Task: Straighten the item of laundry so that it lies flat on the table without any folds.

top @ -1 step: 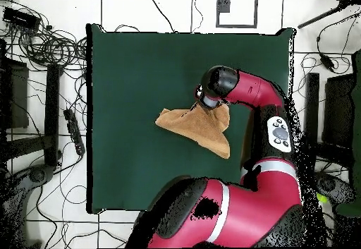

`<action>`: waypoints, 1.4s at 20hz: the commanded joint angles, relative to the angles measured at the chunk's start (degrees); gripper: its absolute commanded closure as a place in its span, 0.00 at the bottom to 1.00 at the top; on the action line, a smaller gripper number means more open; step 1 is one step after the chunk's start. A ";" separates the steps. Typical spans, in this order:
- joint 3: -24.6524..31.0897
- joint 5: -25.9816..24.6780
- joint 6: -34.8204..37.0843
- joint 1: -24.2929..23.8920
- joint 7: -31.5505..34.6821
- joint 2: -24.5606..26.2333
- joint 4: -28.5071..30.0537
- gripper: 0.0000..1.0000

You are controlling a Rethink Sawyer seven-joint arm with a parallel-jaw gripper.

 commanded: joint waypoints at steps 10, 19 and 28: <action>-1.67 -9.17 -37.71 -0.90 12.37 18.35 2.51 1.00; 4.34 -8.84 -33.00 -5.60 1.12 17.47 4.73 1.00; 9.11 -12.11 -26.23 -9.10 -11.47 17.42 5.35 1.00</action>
